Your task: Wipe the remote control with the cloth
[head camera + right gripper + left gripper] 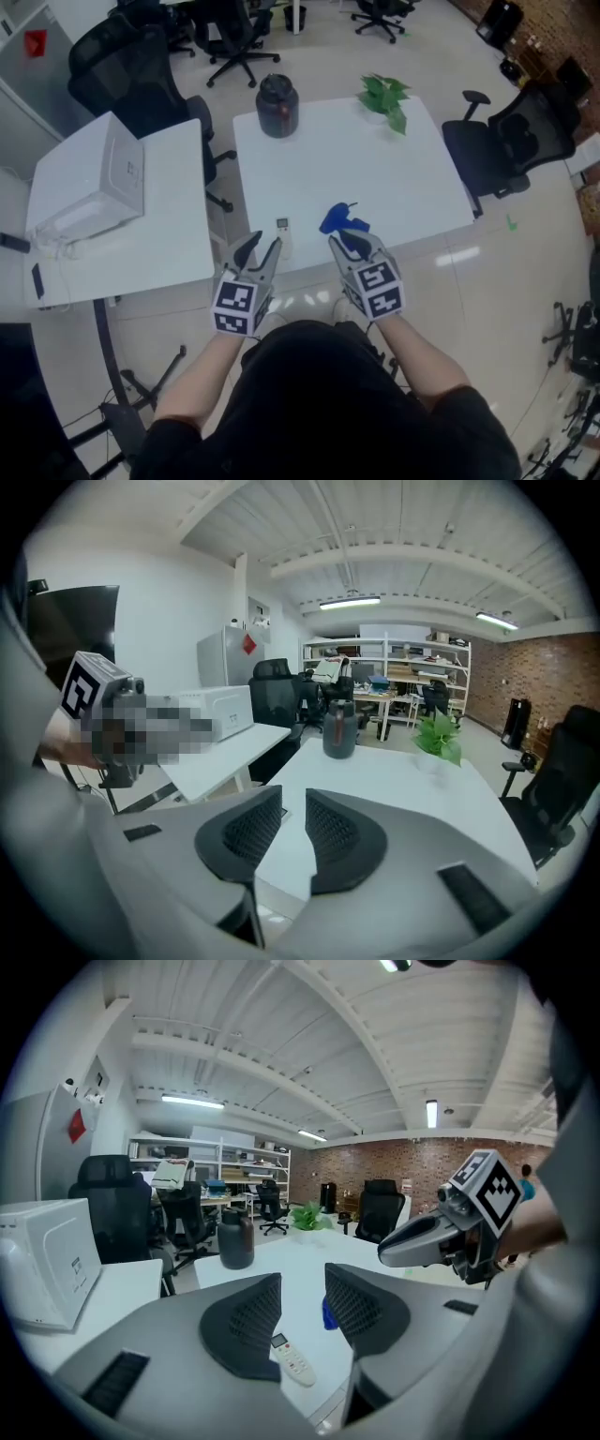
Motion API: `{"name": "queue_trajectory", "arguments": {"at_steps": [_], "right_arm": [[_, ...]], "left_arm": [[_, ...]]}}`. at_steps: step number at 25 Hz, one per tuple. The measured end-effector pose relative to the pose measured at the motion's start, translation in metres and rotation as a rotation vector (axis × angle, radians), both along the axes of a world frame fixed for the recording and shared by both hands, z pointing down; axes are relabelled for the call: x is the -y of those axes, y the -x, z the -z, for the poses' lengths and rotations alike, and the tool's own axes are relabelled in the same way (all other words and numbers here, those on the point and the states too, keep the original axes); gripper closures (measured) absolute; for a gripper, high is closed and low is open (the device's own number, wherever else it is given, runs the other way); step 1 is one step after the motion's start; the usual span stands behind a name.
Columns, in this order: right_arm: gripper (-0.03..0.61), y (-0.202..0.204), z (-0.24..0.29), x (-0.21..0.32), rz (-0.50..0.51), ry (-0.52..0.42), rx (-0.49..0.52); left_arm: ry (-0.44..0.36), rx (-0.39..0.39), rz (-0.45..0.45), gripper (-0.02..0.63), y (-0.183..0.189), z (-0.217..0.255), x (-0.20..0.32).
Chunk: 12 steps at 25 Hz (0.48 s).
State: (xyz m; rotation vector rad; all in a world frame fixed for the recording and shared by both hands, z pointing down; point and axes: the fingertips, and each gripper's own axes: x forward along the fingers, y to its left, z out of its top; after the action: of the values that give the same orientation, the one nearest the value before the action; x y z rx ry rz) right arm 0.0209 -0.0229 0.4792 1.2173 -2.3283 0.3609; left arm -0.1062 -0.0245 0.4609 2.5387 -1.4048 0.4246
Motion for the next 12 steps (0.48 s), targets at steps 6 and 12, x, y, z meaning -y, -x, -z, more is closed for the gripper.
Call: {"name": "queue_trajectory", "arguments": {"at_steps": [6, 12], "right_arm": [[0.544, -0.002, 0.037, -0.014, 0.059, -0.085, 0.042], [0.568, -0.02, 0.057, -0.025, 0.167, -0.128, 0.087]], "left_arm": [[-0.042, -0.01, -0.008, 0.529, -0.027, 0.015, -0.017], [-0.048, 0.008, 0.051, 0.591, -0.062, 0.015, -0.034]]}}
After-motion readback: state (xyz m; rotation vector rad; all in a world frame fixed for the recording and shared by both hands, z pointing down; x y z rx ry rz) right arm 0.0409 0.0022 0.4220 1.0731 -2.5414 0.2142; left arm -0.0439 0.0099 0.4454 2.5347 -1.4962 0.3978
